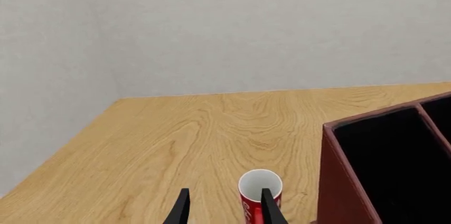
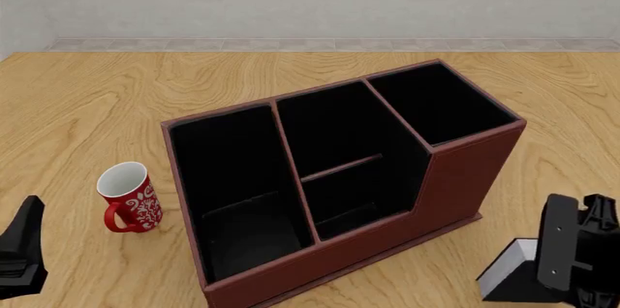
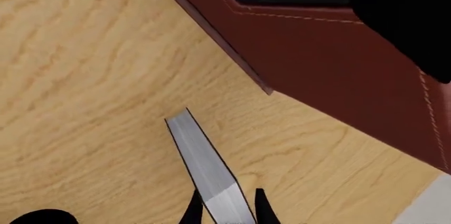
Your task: Pick up the book and place it in the right compartment of the caddy.
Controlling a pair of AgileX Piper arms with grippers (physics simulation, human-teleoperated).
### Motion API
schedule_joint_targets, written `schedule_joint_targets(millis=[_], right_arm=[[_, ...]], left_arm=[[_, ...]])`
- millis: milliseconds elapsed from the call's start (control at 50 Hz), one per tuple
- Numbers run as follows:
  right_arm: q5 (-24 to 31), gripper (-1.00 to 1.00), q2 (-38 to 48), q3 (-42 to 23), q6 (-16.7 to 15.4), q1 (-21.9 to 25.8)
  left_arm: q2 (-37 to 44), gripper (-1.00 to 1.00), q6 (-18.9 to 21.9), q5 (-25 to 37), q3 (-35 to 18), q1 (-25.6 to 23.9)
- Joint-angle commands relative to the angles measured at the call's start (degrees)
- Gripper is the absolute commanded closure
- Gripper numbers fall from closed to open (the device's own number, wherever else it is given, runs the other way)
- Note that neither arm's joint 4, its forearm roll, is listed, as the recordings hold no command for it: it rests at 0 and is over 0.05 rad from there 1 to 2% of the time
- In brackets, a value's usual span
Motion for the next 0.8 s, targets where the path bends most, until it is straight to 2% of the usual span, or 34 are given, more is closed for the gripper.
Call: schedule_joint_targets(millis=[20,40,140,340,380,400,420,660,740,780,800], right_arm=[[7.8,1.00,-1.2,-1.4,6.9,3.2],[7.9,1.00,-1.2,-1.4,6.9,3.2],[12.2,1.00,-2.6,-2.8,11.5,7.0],[18.0,1.00,-5.6,-5.0,16.1,10.3],[19.2,1.00,-5.9,-5.4,18.9,12.6],[19.6,1.00,-6.3,-5.4,18.9,12.6],[20.1,1.00,-6.2,-5.8,20.3,13.7],[22.9,1.00,-8.5,-6.8,22.7,14.7],[23.0,1.00,-9.6,-6.8,21.4,12.2],[23.0,1.00,-9.7,-6.4,22.2,12.7],[23.0,1.00,-10.1,-6.5,21.4,11.4]], left_arm=[[0.0,-1.00,0.2,0.0,0.0,0.2],[0.0,-1.00,0.2,0.0,0.0,0.2],[0.0,-1.00,0.1,0.2,0.1,0.3],[0.0,-1.00,0.2,0.4,-0.3,0.1],[0.0,-1.00,0.2,0.4,-0.5,0.1],[0.0,-1.00,0.2,0.5,-0.5,0.1],[0.0,-1.00,0.2,0.5,-0.6,0.0],[0.0,-1.00,0.3,0.7,-1.0,-0.1],[0.0,-1.00,0.4,0.7,-1.0,-0.2],[0.0,-1.00,0.5,0.7,-1.0,-0.3],[0.0,-1.00,0.5,0.7,-1.0,-0.4]])
